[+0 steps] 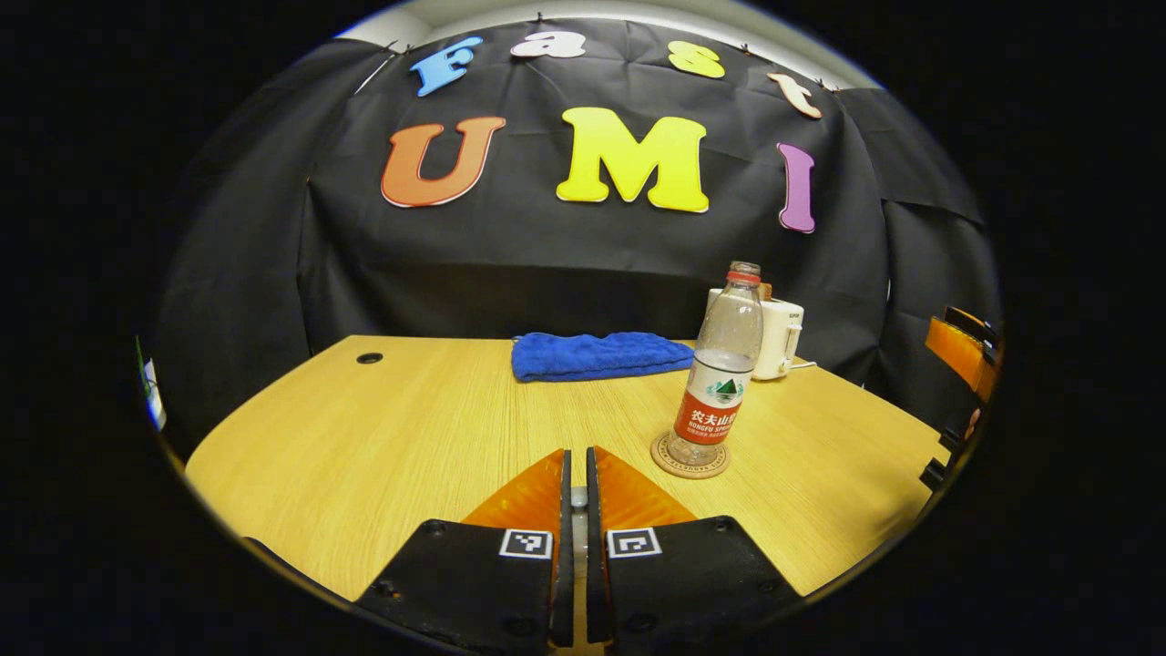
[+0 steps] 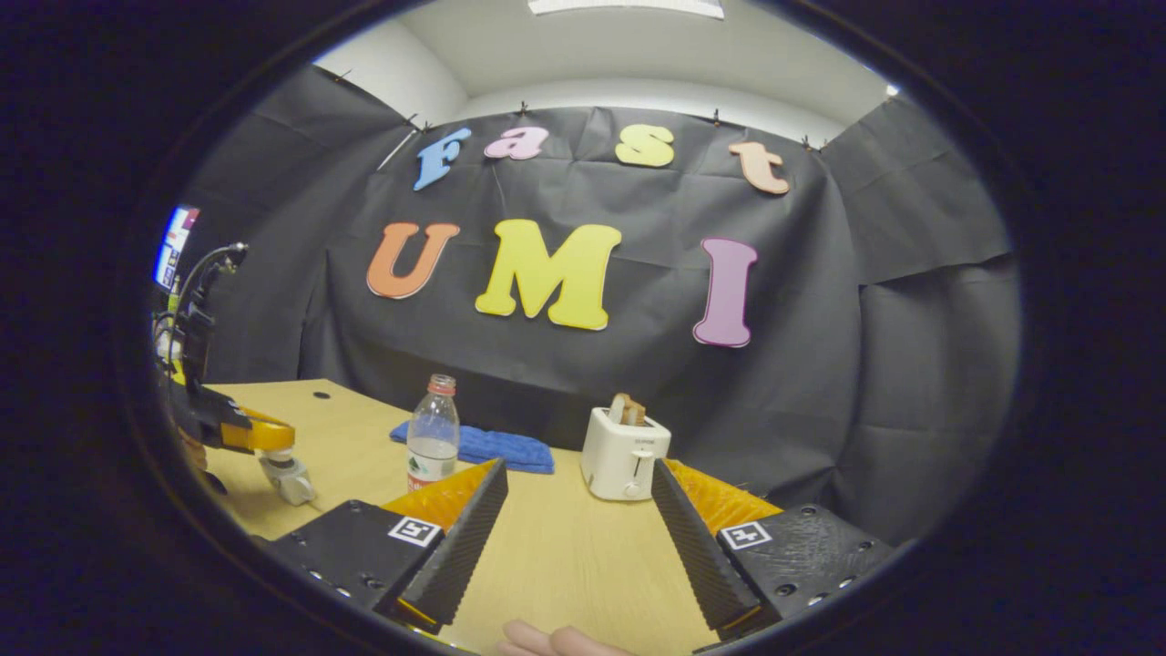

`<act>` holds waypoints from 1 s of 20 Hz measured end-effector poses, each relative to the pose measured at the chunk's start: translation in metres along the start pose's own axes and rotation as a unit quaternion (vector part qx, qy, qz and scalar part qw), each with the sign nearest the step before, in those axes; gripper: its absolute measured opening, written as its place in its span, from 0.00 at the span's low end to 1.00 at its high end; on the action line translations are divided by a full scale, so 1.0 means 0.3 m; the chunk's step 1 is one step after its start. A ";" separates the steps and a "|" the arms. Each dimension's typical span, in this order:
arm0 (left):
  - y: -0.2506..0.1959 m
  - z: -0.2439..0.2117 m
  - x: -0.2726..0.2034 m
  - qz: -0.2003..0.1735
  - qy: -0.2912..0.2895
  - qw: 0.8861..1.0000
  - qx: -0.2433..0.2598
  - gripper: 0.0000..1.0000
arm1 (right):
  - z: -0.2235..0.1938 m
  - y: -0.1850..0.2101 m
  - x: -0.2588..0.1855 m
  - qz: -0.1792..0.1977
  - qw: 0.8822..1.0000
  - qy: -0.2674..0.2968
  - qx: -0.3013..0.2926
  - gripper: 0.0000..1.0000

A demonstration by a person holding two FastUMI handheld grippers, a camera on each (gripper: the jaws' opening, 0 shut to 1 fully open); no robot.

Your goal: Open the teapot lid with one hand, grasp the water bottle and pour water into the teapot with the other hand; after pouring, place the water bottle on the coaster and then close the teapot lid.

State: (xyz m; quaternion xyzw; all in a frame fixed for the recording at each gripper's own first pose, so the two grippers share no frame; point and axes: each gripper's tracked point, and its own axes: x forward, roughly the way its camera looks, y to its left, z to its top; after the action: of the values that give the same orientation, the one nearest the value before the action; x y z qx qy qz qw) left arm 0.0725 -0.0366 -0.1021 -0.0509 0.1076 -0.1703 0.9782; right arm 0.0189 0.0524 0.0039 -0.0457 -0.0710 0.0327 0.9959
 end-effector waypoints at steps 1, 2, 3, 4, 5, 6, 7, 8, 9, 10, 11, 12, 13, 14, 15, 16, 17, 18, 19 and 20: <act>0.004 -0.018 0.009 0.001 0.008 1.000 -0.004 0.08 | 0.008 -0.006 -0.004 -0.001 1.000 -0.003 0.005 0.98; 0.025 -0.017 0.014 0.010 0.004 1.000 -0.003 0.08 | 0.008 -0.011 -0.010 0.000 1.000 -0.005 0.011 0.98; 0.038 -0.020 0.019 0.013 0.003 1.000 -0.004 0.08 | 0.005 -0.011 -0.014 0.003 1.000 -0.005 0.018 0.98; 0.043 -0.026 0.023 0.013 0.004 1.000 -0.006 0.08 | -0.002 -0.014 -0.020 0.005 1.000 -0.005 0.022 0.98; 0.042 -0.029 0.028 0.011 0.006 1.000 -0.007 0.08 | -0.009 -0.013 -0.020 0.008 1.000 -0.002 0.024 0.95; 0.037 -0.024 0.026 0.013 0.005 1.000 -0.006 0.08 | -0.021 -0.009 -0.016 0.010 1.000 0.002 0.025 0.98; 0.041 -0.026 0.028 0.016 0.006 1.000 -0.004 0.08 | -0.027 -0.006 -0.012 0.012 1.000 0.005 0.027 0.95; 0.044 -0.029 0.029 0.017 0.006 1.000 -0.003 0.08 | -0.029 -0.007 -0.009 0.012 1.000 0.006 0.028 0.98; 0.042 -0.031 0.029 0.018 0.005 1.000 -0.002 0.08 | -0.028 -0.007 -0.010 0.013 1.000 0.006 0.027 0.95; 0.041 -0.034 0.027 0.021 0.007 1.000 -0.003 0.08 | -0.030 -0.007 -0.009 0.014 1.000 0.006 0.026 0.95; 0.040 -0.038 0.027 0.022 0.009 1.000 -0.004 0.08 | -0.034 -0.003 -0.006 0.014 1.000 0.008 0.024 0.95; 0.034 -0.041 0.025 0.023 0.009 1.000 -0.003 0.08 | -0.044 -0.002 -0.006 0.015 1.000 0.011 0.023 0.98; 0.031 -0.041 0.026 0.024 0.009 1.000 0.000 0.08 | -0.050 -0.002 -0.007 0.015 1.000 0.013 0.020 0.95; 0.032 -0.039 0.025 0.025 0.009 1.000 0.002 0.10 | -0.055 -0.002 -0.003 0.015 1.000 0.014 0.018 0.95; 0.031 -0.039 0.024 0.025 0.010 1.000 0.003 0.09 | -0.058 0.001 -0.003 0.017 1.000 0.016 0.017 0.95; 0.030 -0.039 0.025 0.025 0.009 1.000 0.003 0.10 | -0.063 0.006 -0.005 0.019 0.999 0.018 0.018 0.95; 0.031 -0.040 0.022 0.031 0.009 0.999 0.003 0.12 | -0.063 0.009 -0.001 0.021 0.999 0.020 0.018 0.95; 0.045 -0.033 0.016 0.044 0.008 0.999 0.002 0.17 | -0.064 0.008 -0.002 0.021 0.999 0.021 0.018 0.98; 0.048 -0.034 0.011 0.050 0.012 0.999 0.004 0.18 | -0.062 0.007 -0.002 0.021 0.999 0.021 0.017 0.95; 0.047 -0.032 0.009 0.054 0.013 0.998 0.005 0.23 | -0.059 0.005 -0.002 0.021 0.999 0.021 0.016 0.95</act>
State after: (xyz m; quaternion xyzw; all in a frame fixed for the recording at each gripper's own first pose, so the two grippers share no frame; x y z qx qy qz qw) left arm 0.0773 -0.0249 -0.1141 -0.0382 0.1216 -0.1187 0.9847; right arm 0.0208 0.0522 -0.0138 -0.0323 -0.0487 0.0539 0.9968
